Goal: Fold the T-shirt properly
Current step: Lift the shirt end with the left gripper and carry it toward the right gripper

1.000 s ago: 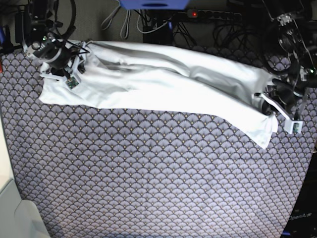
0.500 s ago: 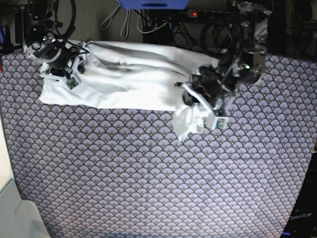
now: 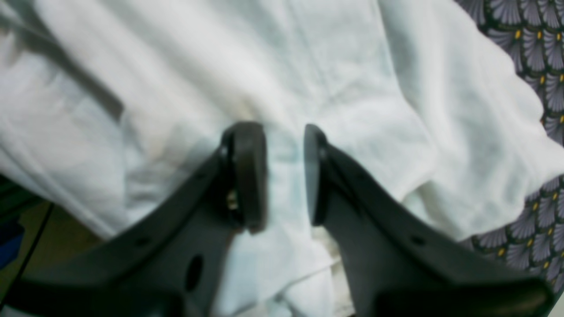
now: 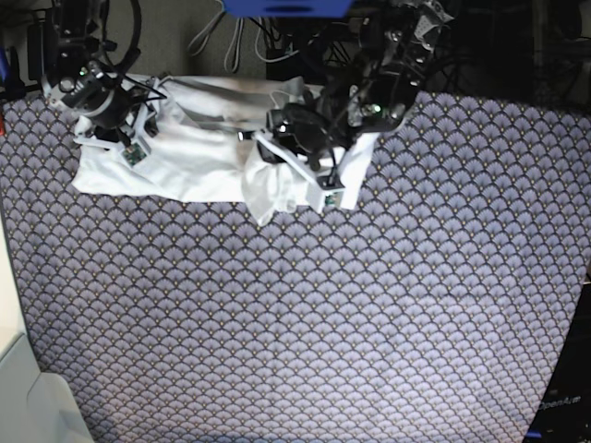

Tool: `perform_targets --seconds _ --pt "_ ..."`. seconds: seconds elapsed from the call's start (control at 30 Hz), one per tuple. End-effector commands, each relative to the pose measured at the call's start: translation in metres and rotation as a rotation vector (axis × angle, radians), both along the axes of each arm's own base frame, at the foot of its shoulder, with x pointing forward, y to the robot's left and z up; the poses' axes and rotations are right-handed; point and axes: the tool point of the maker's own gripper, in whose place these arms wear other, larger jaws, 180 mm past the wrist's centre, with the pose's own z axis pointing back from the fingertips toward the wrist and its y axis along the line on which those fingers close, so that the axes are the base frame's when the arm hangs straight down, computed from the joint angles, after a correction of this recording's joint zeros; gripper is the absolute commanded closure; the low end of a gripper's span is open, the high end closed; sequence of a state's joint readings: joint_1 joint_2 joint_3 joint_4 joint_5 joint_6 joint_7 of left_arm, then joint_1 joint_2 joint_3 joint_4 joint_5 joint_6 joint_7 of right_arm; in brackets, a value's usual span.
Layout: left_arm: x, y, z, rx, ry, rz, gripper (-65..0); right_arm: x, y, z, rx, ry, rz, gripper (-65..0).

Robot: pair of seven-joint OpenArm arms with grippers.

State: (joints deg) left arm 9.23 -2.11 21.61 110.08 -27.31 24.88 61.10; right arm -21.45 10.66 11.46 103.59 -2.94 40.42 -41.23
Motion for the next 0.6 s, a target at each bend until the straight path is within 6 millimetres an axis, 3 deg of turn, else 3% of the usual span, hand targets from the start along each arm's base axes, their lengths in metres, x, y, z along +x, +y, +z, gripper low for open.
perform_targets --seconds 0.0,0.23,0.43,0.57 --pt "0.010 -0.001 0.016 -0.025 -0.060 0.016 -0.3 0.002 -0.010 0.004 -0.040 -0.008 -0.006 -14.0" --pt "0.020 0.007 0.027 -0.038 -0.147 0.082 -0.2 0.003 -0.012 0.005 -0.042 -0.011 -0.009 -14.0" --pt "0.037 0.059 0.029 -0.027 -0.238 0.345 -0.2 0.003 -0.017 0.006 -0.060 -0.008 -0.001 -14.0" --pt "0.037 0.067 0.025 -0.023 -0.228 0.423 -0.2 0.003 -0.017 0.006 -0.059 -0.010 -0.002 -14.0"
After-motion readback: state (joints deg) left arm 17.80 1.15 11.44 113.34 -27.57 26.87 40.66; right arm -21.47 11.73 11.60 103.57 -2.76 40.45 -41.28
